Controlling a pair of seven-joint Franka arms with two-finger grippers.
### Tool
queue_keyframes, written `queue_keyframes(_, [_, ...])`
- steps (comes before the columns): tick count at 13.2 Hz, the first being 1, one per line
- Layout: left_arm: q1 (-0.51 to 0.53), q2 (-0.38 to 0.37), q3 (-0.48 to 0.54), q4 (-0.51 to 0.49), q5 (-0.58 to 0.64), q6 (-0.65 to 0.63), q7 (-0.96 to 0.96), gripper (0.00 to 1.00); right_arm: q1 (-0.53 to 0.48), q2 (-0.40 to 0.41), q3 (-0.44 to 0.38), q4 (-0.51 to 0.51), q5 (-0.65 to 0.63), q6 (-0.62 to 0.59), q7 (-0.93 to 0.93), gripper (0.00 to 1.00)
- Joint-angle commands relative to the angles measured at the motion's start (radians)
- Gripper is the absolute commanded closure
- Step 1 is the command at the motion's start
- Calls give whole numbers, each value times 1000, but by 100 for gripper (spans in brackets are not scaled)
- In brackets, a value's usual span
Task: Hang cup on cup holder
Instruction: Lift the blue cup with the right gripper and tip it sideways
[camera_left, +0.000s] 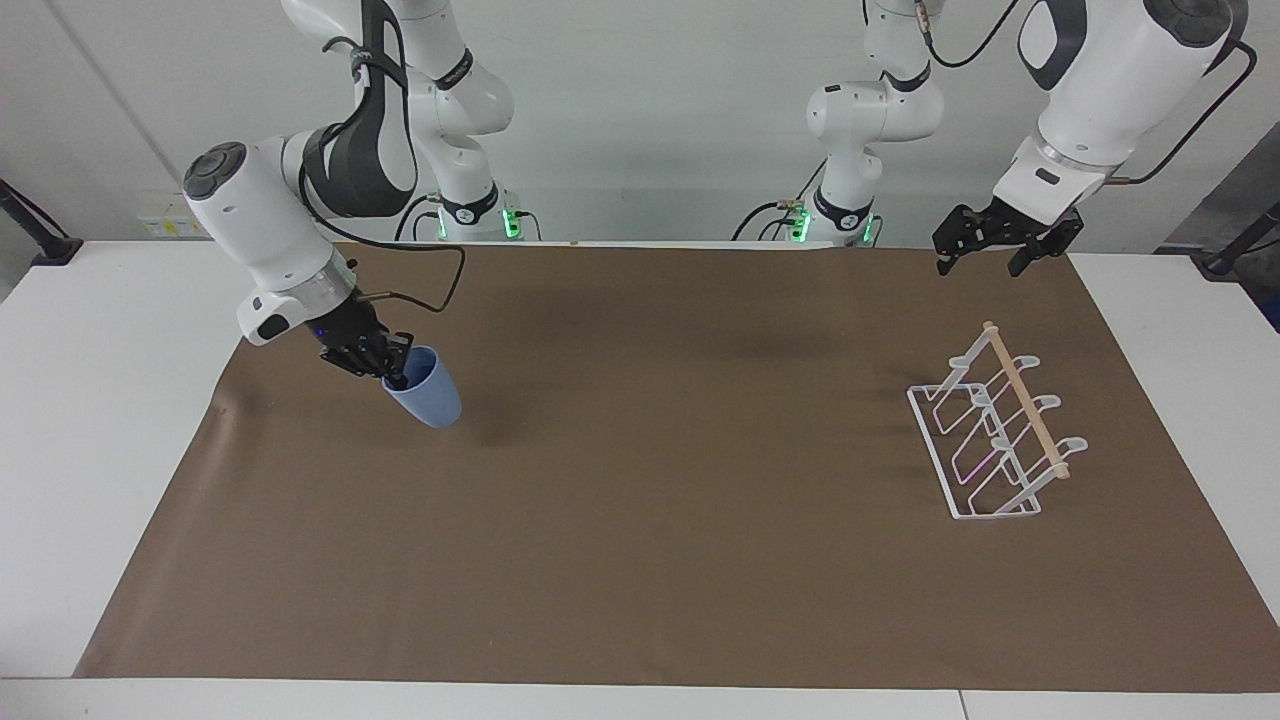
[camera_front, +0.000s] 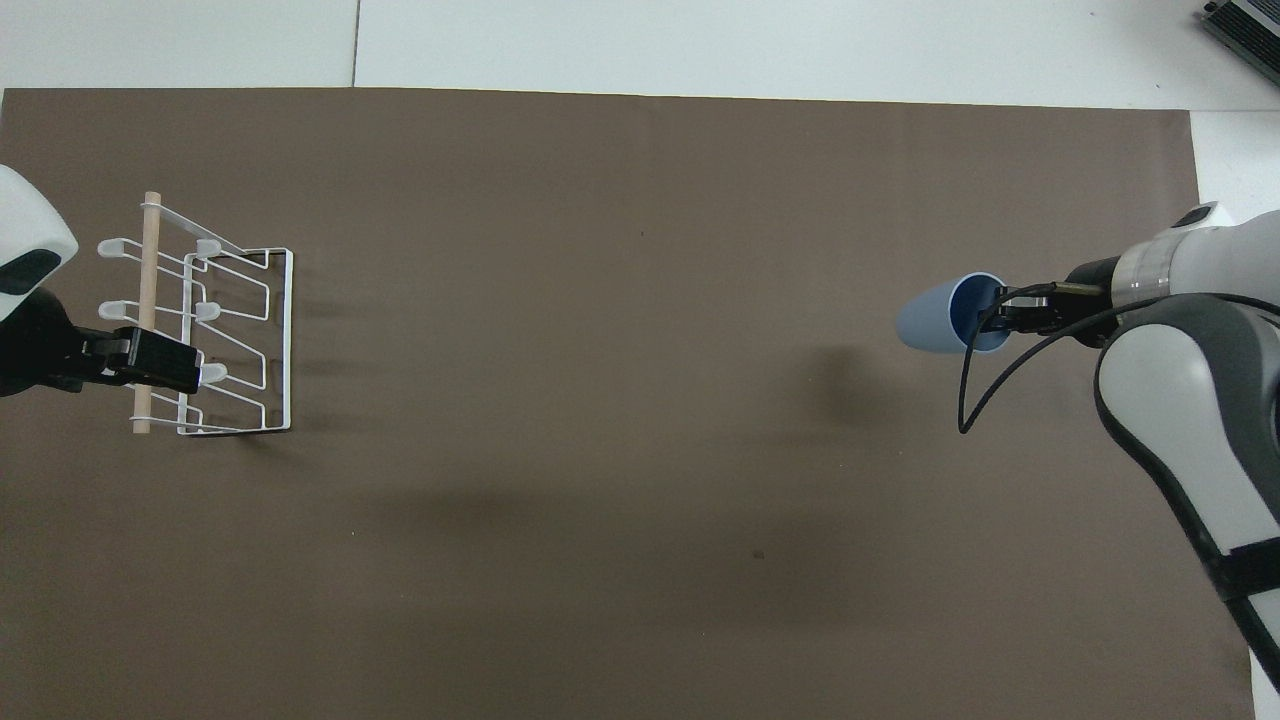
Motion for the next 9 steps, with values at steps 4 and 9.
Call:
queue_keyframes(4, [3, -35, -1, -42, -8, 37, -11, 0, -4, 23, 100, 49, 329, -48, -26, 100])
queue_keyframes(9, [-1, -41, -5, -54, -25, 31, -55, 0, -4, 15, 195, 49, 658, -45, -56, 100])
